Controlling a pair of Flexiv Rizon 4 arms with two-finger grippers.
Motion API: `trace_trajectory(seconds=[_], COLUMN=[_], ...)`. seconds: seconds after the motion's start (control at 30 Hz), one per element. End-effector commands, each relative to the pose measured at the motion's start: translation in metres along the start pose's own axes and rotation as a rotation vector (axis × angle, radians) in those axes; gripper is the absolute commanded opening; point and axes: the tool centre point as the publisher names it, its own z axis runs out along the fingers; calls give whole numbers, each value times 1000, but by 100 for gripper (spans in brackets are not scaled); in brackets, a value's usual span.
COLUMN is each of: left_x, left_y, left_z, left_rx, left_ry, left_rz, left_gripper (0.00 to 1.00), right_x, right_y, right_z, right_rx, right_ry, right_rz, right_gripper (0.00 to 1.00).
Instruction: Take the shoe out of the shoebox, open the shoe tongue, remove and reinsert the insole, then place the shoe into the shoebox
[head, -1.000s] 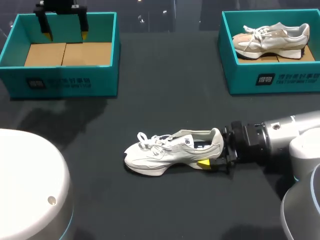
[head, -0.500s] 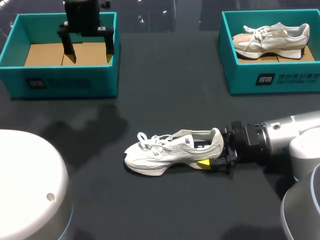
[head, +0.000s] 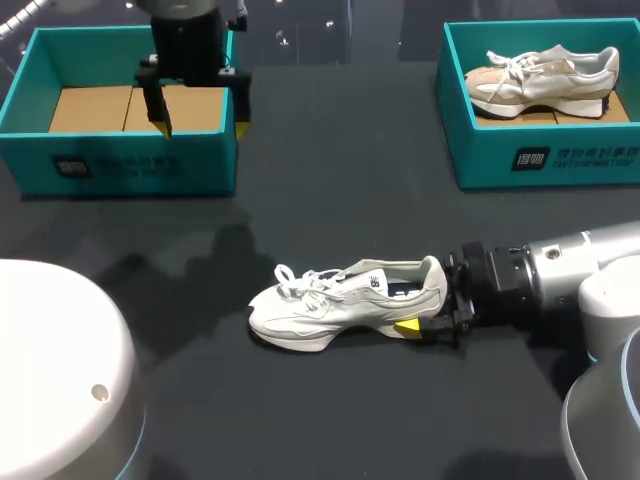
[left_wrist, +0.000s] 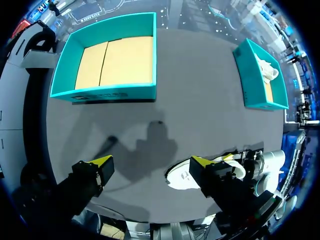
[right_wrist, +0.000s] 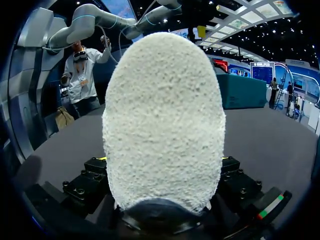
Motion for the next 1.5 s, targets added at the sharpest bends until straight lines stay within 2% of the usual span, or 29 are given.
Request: trace_trajectory(seconds=[0.03,0.13,0.2,0.33,0.4,0.57,0.7,0.9,0.97,1.33,1.4,1.5], left_x=[-1,-1,14,38,48,67,79,105,118,118,126,146], left_y=[0,0,21,63,79,101,115,131,137,137,137,134], left_z=[0,0,5,10,14,22,31,39,40,40,46,56], left_rx=[1,1,43,52,84,102,73,38,63,63,68,16], left_ry=[2,2,-31,-55,-64,-58,-38,-44,-47,-47,-58,-76], left_rz=[0,1,-32,-18,-13,-24,-2,5,-10,-10,-26,-13], left_gripper=[100,100,100,100,100,100,100,100,100,100,100,100], right_x=[0,0,0,0,0,0,0,0,0,0,0,0], right_y=[1,1,1,1,1,1,1,1,1,1,1,1], right_z=[0,0,0,0,0,0,0,0,0,0,0,0], right_rx=[4,4,4,4,4,4,4,4,4,4,4,4], right_ry=[0,0,0,0,0,0,0,0,0,0,0,0], right_rz=[1,1,1,1,1,1,1,1,1,1,1,1], right_gripper=[0,0,0,0,0,0,0,0,0,0,0,0])
